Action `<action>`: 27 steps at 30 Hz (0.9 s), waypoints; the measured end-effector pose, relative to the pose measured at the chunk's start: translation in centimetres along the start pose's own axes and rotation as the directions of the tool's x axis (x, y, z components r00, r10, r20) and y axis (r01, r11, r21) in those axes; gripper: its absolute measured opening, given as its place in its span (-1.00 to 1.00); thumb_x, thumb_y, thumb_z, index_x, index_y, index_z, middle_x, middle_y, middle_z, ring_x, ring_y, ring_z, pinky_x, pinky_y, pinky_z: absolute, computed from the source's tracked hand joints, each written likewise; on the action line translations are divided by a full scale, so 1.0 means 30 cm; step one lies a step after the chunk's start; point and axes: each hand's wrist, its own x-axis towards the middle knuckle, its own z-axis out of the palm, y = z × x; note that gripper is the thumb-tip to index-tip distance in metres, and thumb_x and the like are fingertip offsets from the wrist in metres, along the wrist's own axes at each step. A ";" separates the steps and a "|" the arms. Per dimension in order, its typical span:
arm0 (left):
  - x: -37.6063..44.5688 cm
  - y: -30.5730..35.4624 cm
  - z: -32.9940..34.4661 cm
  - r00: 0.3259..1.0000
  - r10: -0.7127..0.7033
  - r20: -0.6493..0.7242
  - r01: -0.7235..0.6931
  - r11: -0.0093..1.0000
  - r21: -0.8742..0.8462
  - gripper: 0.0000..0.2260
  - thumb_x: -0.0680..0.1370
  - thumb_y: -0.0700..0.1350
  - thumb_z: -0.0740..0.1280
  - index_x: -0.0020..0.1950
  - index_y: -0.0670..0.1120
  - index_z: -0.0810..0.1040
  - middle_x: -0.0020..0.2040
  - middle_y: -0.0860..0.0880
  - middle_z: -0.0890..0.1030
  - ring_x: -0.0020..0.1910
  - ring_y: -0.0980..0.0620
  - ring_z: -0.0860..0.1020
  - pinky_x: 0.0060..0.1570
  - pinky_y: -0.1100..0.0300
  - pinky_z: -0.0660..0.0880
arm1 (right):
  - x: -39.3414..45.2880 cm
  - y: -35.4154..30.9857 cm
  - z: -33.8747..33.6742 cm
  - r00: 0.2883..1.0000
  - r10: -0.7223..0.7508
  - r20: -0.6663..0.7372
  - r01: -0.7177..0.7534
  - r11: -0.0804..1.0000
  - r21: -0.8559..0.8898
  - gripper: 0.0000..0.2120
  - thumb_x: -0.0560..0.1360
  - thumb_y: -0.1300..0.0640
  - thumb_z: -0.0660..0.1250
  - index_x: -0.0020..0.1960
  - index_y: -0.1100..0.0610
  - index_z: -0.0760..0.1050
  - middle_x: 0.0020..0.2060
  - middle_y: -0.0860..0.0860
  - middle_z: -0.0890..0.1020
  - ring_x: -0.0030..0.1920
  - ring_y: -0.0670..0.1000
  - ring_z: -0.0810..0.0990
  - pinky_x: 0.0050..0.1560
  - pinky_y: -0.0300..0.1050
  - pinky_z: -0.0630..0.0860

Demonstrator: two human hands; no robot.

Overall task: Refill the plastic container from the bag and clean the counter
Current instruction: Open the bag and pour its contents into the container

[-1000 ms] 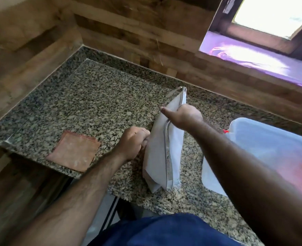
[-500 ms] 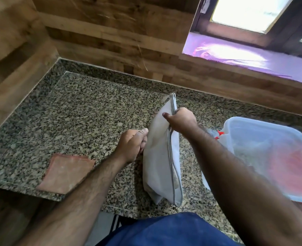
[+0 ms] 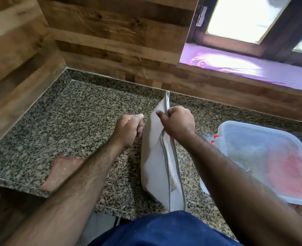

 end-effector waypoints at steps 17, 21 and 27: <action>0.048 0.540 -0.083 0.845 0.013 -0.535 -0.104 0.985 -0.140 -0.52 0.69 0.24 0.27 0.05 -0.18 0.69 -0.06 -0.08 0.73 -0.08 -0.09 0.64 -0.01 0.01 0.52 | 0.035 -0.332 -0.734 0.526 -0.730 -0.436 0.703 0.662 -0.260 -0.46 0.70 -0.26 0.20 -0.36 0.01 0.41 -0.51 -0.13 0.31 -0.50 -0.16 0.29 -0.39 -0.18 0.17; 0.000 0.629 -0.101 0.917 -0.137 -0.375 0.011 0.948 -0.319 -0.54 0.62 0.36 0.27 -0.06 0.00 0.69 -0.22 -0.12 0.67 -0.38 0.05 0.53 -0.29 0.18 0.46 | 0.030 -0.335 -0.867 0.421 -0.786 -0.452 0.739 0.587 -0.332 -0.44 0.70 -0.24 0.21 -0.38 0.04 0.35 -0.52 -0.09 0.29 -0.50 -0.05 0.28 -0.35 -0.10 0.21; -0.084 0.647 -0.063 0.929 -0.174 -0.326 -0.021 0.855 -0.519 -0.58 0.65 0.03 0.35 -0.40 -0.03 0.47 -0.55 0.06 0.38 -0.63 0.10 0.30 -0.59 0.32 0.26 | 0.016 -0.262 -0.924 0.332 -0.811 -0.483 0.762 0.532 -0.370 -0.44 0.69 -0.20 0.27 -0.40 0.04 0.30 -0.51 -0.08 0.25 -0.46 0.06 0.32 -0.32 -0.12 0.18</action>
